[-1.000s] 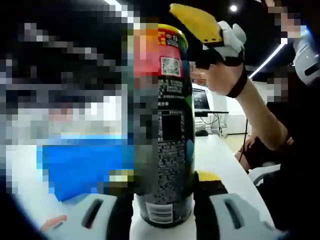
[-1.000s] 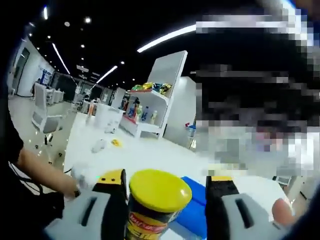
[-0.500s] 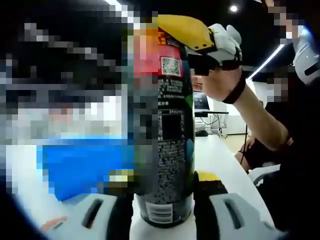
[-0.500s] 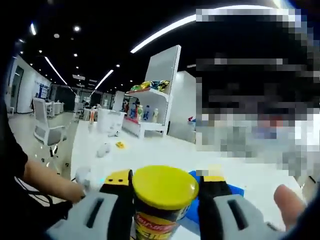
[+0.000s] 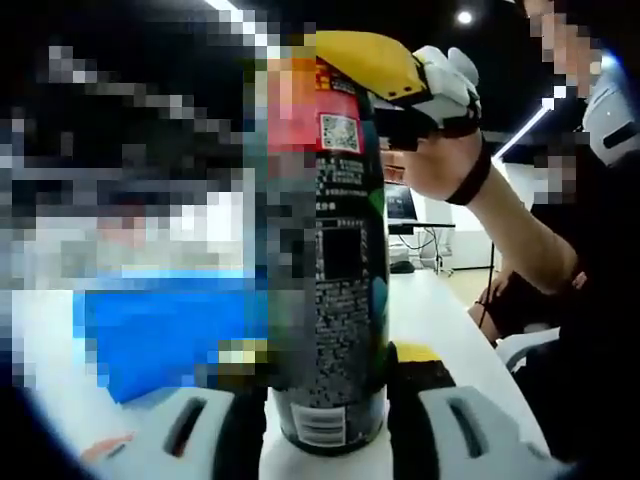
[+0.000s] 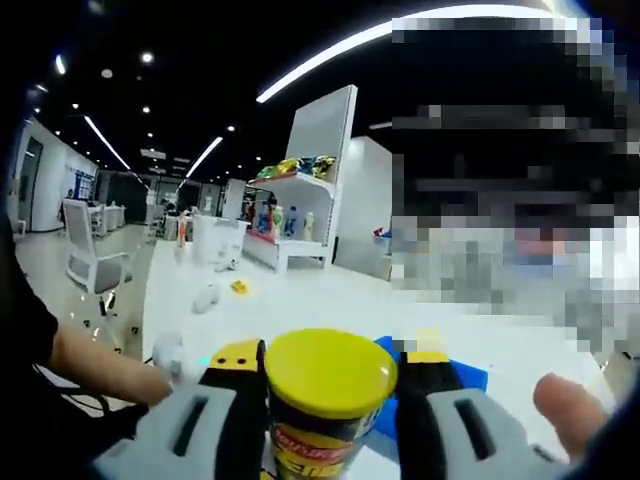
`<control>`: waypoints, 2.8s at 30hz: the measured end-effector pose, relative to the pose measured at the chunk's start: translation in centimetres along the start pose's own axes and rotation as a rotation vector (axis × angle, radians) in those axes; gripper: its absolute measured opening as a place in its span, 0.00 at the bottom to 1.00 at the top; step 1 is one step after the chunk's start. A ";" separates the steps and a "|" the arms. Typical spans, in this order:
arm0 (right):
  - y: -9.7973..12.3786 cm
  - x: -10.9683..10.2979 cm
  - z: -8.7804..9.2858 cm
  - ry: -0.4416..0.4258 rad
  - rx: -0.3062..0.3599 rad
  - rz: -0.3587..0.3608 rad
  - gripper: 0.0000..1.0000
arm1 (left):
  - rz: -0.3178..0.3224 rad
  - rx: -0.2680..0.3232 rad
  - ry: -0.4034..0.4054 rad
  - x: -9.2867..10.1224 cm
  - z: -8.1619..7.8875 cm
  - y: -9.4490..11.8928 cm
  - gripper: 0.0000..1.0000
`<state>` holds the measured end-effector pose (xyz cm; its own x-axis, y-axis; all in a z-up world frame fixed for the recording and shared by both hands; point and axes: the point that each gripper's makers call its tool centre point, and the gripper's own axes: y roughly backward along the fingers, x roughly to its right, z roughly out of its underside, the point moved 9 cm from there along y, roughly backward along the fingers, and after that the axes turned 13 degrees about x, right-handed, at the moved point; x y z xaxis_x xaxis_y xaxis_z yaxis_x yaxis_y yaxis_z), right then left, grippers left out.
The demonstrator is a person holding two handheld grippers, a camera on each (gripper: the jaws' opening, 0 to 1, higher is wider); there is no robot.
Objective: Open the lid of the chip container on the table, take out the chips, place them into the box in front of the container, and close the lid
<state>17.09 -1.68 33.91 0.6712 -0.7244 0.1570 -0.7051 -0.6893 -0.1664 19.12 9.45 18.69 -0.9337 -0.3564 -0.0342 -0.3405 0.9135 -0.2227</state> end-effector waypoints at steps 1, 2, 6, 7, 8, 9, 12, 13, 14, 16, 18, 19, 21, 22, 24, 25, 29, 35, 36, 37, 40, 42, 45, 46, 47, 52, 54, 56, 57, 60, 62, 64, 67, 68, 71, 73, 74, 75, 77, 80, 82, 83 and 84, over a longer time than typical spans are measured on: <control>0.0 0.0 0.0 0.001 0.003 0.001 0.45 | 0.000 0.000 0.001 0.0 0.0 0.0 0.47; 0.0 0.0 0.0 0.001 0.004 0.003 0.45 | 0.000 0.000 0.002 0.0 0.0 0.0 0.47; 0.1 0.1 0.1 0.000 0.010 0.002 0.45 | 0.001 0.001 0.002 0.1 0.0 0.0 0.47; 0.1 0.1 0.1 0.001 0.012 0.002 0.45 | 0.001 0.001 0.002 0.1 0.0 0.0 0.47; 0.1 0.1 0.1 0.002 0.015 0.003 0.45 | 0.002 0.001 0.002 0.1 0.1 0.0 0.47; 0.2 0.1 0.1 0.002 0.019 0.003 0.45 | 0.002 0.001 0.001 0.1 0.1 0.0 0.47; 0.2 0.0 0.0 0.007 0.014 0.012 0.45 | 0.005 0.001 0.005 0.1 0.1 0.0 0.47; 0.2 0.0 0.0 0.006 0.009 0.013 0.45 | 0.006 0.001 0.005 0.1 0.1 0.0 0.47; 0.2 0.0 0.0 0.005 0.005 0.014 0.45 | 0.006 0.001 0.007 0.1 0.1 0.0 0.47; 0.2 0.0 0.0 0.004 0.003 0.012 0.45 | 0.006 0.001 0.007 0.0 0.1 0.0 0.47; 0.2 0.0 0.0 0.002 0.002 0.014 0.45 | 0.006 0.001 0.008 0.1 0.1 0.0 0.47; 0.2 0.0 0.0 0.000 0.001 0.015 0.45 | 0.005 0.000 0.008 0.1 0.1 0.0 0.47; 0.2 0.0 0.0 -0.002 -0.001 0.017 0.44 | 0.004 0.000 0.007 0.1 0.1 0.0 0.47; 0.2 0.0 -0.1 -0.004 -0.004 0.018 0.44 | 0.004 0.000 0.007 0.1 0.1 0.0 0.47; 0.1 0.0 -0.1 -0.007 -0.014 0.019 0.44 | 0.003 0.000 0.007 0.1 0.1 0.0 0.47; 0.1 0.0 -0.1 -0.007 -0.018 0.020 0.44 | 0.002 0.000 0.006 0.1 0.1 0.0 0.47; 0.2 0.0 -0.1 -0.016 -0.021 0.024 0.44 | 0.003 0.000 0.005 0.2 0.0 0.0 0.47; 0.1 0.0 -0.2 -0.029 -0.032 0.028 0.44 | 0.002 0.001 0.004 0.2 0.0 0.1 0.47; 0.1 0.0 -0.2 -0.032 -0.031 0.028 0.44 | 0.002 0.001 0.003 0.2 0.0 0.0 0.47; 0.1 0.0 -0.1 -0.033 -0.031 0.027 0.44 | 0.002 0.001 0.003 0.2 0.0 0.1 0.47; 0.1 0.1 -0.1 -0.045 -0.030 0.028 0.44 | 0.002 0.001 0.002 0.2 0.0 0.1 0.47; 0.1 0.1 -0.2 -0.057 -0.033 0.028 0.44 | 0.002 0.001 0.002 0.2 0.0 0.1 0.47; 0.1 0.2 -0.1 -0.075 -0.028 0.029 0.44 | 0.001 0.002 0.002 0.2 0.0 0.1 0.47; 0.1 0.2 -0.1 -0.088 -0.026 0.030 0.44 | 0.001 0.002 0.002 0.2 0.0 0.1 0.47; 0.1 0.3 -0.1 -0.093 -0.025 0.030 0.44 | 0.001 0.002 0.002 0.2 0.0 0.1 0.47; 0.3 1.0 -0.3 -0.285 0.004 0.030 0.43 | 0.003 0.002 0.000 0.2 0.0 0.1 0.47; 0.5 1.5 -0.7 -0.483 0.037 0.011 0.43 | 0.007 0.004 0.000 0.2 0.1 0.1 0.47; 0.7 2.2 -0.5 -0.601 0.065 -0.008 0.43 | 0.009 0.005 -0.002 0.2 0.1 0.1 0.47; 0.7 2.5 -0.3 -0.632 0.081 -0.012 0.43 | 0.009 0.005 -0.002 0.2 0.1 0.1 0.47; 1.1 3.2 0.0 -0.852 0.136 -0.014 0.44 | 0.007 0.004 0.000 0.2 0.1 0.1 0.47; 1.2 4.0 0.4 -0.986 0.169 -0.025 0.44 | 0.007 0.004 0.000 0.2 0.1 0.1 0.47; 1.3 4.3 0.8 -1.078 0.193 -0.039 0.44 | 0.008 0.005 0.001 0.2 0.1 0.1 0.47; 1.4 5.1 1.3 -1.221 0.232 -0.053 0.44 | 0.006 0.005 0.001 0.1 0.1 0.0 0.47; 1.4 5.3 1.4 -1.258 0.242 -0.059 0.44 | 0.006 0.005 0.002 0.1 0.1 0.0 0.47; 1.8 5.2 1.8 -1.390 0.293 -0.071 0.44 | 0.006 0.005 0.002 0.1 0.1 0.0 0.47; 2.0 5.3 2.0 -1.440 0.307 -0.075 0.44 | 0.006 0.005 0.002 0.1 0.1 0.0 0.47; 2.1 5.3 2.0 -1.446 0.313 -0.073 0.44 | 0.005 0.005 0.002 0.1 0.1 0.0 0.47; 2.3 5.4 2.1 -1.463 0.322 -0.070 0.44 | 0.005 0.005 0.002 0.1 0.1 0.0 0.47; 2.4 6.0 2.2 -1.502 0.339 -0.073 0.44 | 0.005 0.005 0.002 0.0 0.1 0.0 0.47; 2.7 6.9 2.1 -1.527 0.357 -0.068 0.44 | 0.005 0.006 0.001 0.1 0.1 0.0 0.47; 3.1 7.7 1.9 -1.512 0.387 -0.036 0.44 | 0.005 0.006 0.001 0.1 0.1 -0.1 0.47; 3.4 8.2 1.9 -1.500 0.391 -0.027 0.44 | 0.005 0.006 0.000 0.1 0.1 -0.1 0.47; 3.6 8.6 1.7 -1.493 0.393 -0.021 0.44 | 0.005 0.006 0.001 0.1 0.1 -0.1 0.47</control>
<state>20.69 -10.38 32.96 0.4595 0.1101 -0.8813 -0.7508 -0.4820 -0.4517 19.08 9.34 18.59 -0.9354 -0.3519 -0.0345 -0.3354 0.9140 -0.2282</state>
